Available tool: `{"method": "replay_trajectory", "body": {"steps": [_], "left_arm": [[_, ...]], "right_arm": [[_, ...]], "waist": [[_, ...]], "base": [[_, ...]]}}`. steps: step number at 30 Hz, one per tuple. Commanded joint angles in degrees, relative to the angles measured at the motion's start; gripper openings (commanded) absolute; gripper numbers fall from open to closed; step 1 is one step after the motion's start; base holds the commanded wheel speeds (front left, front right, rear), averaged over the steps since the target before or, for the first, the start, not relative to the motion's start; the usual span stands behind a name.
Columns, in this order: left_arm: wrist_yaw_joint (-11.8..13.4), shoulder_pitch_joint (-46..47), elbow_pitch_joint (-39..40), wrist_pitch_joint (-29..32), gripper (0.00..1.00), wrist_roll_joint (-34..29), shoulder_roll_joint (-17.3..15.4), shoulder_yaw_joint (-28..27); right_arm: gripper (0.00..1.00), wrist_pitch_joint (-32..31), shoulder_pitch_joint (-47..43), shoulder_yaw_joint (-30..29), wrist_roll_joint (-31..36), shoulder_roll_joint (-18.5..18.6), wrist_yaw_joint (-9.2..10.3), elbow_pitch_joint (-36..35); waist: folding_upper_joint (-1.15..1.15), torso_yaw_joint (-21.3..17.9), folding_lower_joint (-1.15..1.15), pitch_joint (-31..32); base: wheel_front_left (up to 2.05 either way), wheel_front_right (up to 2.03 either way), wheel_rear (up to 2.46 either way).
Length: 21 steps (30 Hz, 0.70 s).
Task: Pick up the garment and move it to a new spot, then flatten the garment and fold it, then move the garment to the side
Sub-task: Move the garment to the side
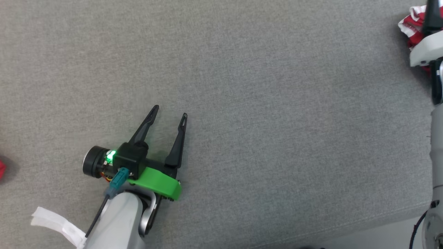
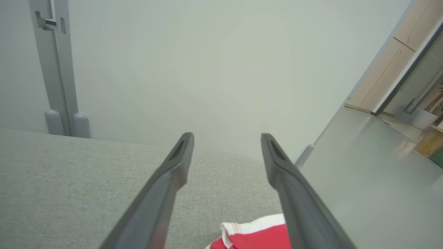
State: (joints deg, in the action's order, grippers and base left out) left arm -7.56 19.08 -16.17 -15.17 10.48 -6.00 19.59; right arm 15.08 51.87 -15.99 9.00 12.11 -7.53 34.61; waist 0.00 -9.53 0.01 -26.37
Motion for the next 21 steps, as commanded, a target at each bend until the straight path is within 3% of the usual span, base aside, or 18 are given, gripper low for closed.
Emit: {"method": "replay_trajectory", "body": {"steps": [1,13,21], "left_arm": [[0.17,-0.79,-0.04,0.04,1.00,-0.48,0.06,-0.52],[0.17,-4.89,-1.37,0.03,1.00,-2.10,1.77,-9.17],[0.98,-8.64,-3.12,0.03,1.00,-2.78,2.76,-15.14]], "right_arm": [[1.00,0.10,-1.53,1.43,-1.44,0.00,0.09,-1.44],[1.00,0.10,-14.01,12.35,-11.54,-5.61,0.09,-6.91],[1.00,0.10,-23.68,13.57,-13.94,-8.11,0.09,-8.63]], "waist": [[0.00,1.58,-0.01,4.59],[0.00,4.97,-0.01,11.80],[0.00,6.58,-0.01,16.52]], "base": [[0.00,0.00,0.00],[0.00,0.00,0.00],[0.00,0.00,0.00]]}}
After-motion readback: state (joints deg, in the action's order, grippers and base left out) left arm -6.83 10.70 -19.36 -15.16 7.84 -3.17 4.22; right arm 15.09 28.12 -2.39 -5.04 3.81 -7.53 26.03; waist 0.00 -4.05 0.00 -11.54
